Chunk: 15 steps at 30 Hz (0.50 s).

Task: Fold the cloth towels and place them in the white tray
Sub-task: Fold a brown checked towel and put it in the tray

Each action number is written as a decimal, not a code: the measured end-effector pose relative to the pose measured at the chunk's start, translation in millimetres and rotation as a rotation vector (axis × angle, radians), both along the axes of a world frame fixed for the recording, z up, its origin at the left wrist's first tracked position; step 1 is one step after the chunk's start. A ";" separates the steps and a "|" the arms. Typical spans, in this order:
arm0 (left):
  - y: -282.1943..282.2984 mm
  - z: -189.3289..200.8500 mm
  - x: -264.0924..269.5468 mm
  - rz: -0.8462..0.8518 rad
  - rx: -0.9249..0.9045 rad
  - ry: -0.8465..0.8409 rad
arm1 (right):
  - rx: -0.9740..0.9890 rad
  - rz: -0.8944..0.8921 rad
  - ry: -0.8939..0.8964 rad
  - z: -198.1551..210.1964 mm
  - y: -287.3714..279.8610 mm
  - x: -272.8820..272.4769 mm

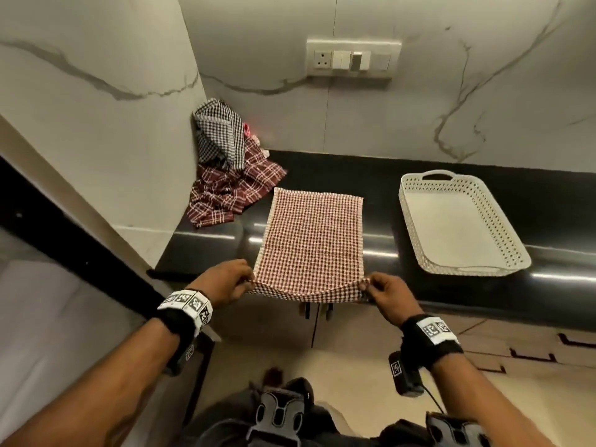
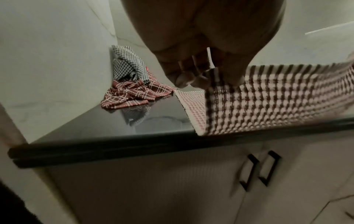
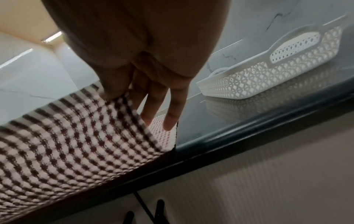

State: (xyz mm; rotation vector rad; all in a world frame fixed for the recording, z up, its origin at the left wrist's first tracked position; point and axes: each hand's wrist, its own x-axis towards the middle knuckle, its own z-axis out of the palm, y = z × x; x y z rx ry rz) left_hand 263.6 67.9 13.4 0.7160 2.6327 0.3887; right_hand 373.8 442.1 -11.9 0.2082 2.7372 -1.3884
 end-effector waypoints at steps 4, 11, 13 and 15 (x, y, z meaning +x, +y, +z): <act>-4.9 -2.8 19.3 0.052 0.062 -0.120 | -0.050 0.008 -0.004 -2.4 4.7 23.8; -4.8 25.6 -11.8 0.084 0.246 -0.180 | -0.358 -0.046 -0.085 28.4 9.5 -0.6; 5.1 29.5 -43.0 0.106 0.298 -0.138 | -0.352 -0.118 -0.029 32.3 10.3 -27.1; 17.9 27.4 -84.1 0.097 0.323 -0.067 | -0.260 -0.207 0.020 30.2 14.3 -59.4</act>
